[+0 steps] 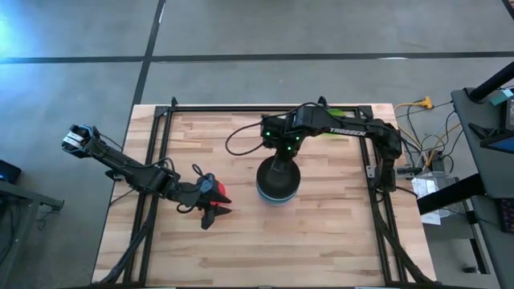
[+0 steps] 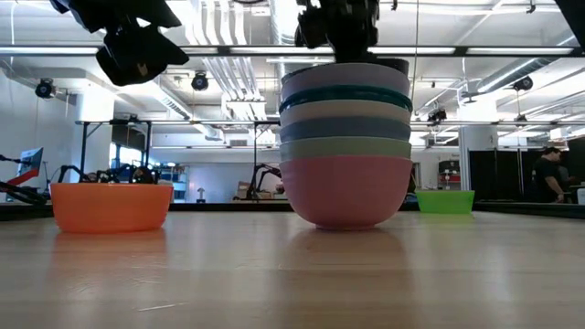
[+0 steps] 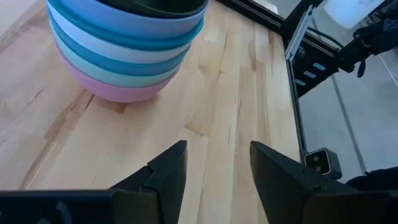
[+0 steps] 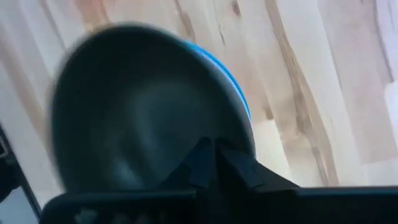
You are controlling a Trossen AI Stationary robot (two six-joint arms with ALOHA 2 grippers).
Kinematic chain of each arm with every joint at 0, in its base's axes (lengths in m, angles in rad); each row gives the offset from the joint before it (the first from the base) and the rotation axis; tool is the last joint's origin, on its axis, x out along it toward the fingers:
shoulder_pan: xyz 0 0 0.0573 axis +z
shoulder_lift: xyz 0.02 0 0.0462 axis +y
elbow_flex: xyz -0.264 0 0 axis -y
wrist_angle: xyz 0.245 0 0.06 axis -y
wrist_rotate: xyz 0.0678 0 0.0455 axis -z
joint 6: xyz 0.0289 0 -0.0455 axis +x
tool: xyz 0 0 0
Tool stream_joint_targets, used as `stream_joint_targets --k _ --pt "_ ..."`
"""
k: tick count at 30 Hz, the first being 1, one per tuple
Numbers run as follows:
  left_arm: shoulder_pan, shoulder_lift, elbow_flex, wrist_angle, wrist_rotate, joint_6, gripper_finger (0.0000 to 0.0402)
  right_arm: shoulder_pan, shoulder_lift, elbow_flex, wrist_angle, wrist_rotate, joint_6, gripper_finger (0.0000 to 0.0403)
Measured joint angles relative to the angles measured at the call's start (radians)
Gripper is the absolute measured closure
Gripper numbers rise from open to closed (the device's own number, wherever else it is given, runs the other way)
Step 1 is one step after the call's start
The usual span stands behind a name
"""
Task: Nest bowls inside each other
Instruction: Stack the black bowl on top of the violet bowl
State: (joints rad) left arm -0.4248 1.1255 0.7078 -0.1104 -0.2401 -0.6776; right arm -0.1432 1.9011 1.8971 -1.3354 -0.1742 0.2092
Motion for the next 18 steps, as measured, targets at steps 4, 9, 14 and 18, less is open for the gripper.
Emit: stream_joint_targets --k 4,9,14,18 --pt "0.0 0.0 0.0 -0.002 0.0 -0.023 0.0242 0.002 -0.004 -0.042 0.007 -0.001 0.0 0.0393" --pt "0.0 0.0 0.0 -0.002 0.0 -0.024 0.0242 0.006 -0.018 -0.035 0.007 -0.006 0.011 0.0394" --pt "0.0 0.0 0.0 -0.002 0.0 -0.024 0.0242 0.012 -0.042 -0.011 -0.002 -0.008 0.016 0.0394" --pt "0.0 0.0 0.0 -0.002 0.0 -0.05 0.0242 0.02 -0.102 -0.064 -0.019 -0.008 0.028 0.0394"
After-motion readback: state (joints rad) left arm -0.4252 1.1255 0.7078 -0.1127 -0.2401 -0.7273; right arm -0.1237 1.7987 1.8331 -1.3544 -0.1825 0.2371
